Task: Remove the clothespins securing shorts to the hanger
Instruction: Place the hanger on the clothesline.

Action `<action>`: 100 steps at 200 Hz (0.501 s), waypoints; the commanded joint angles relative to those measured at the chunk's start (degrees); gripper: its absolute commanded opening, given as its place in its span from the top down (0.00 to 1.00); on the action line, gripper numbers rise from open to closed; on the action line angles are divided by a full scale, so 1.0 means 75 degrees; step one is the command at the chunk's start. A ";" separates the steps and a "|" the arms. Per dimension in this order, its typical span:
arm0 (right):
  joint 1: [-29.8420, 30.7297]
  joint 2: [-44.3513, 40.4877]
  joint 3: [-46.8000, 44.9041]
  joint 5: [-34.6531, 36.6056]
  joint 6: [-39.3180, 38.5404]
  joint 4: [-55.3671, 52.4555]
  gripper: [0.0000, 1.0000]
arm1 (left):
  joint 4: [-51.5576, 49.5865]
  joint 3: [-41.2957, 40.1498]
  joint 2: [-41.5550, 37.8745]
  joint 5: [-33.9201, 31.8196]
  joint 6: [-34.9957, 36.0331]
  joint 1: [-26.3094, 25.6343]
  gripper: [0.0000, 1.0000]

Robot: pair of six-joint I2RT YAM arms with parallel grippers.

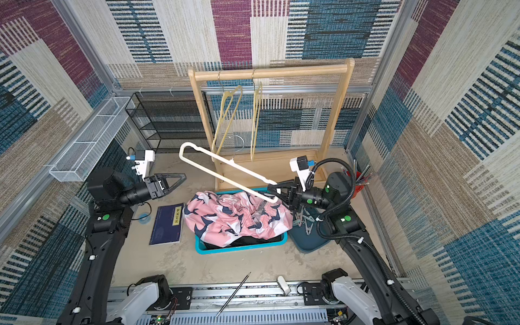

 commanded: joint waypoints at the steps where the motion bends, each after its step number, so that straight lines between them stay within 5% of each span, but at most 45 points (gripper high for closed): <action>1: -0.0003 -0.0116 0.0525 0.0792 -0.0285 -0.0371 1.00 | -0.0371 0.0168 0.0037 -0.0186 0.0484 0.0024 0.09; 45: 0.0004 -0.0290 0.1846 0.1877 -0.0770 -0.0894 1.00 | -0.0456 0.0242 0.0019 -0.0243 0.0488 0.0036 0.09; 100: 0.0004 -0.0671 0.2618 0.4599 -0.1538 -0.2181 1.00 | -0.0858 0.0400 0.0026 -0.0370 0.0772 0.0036 0.09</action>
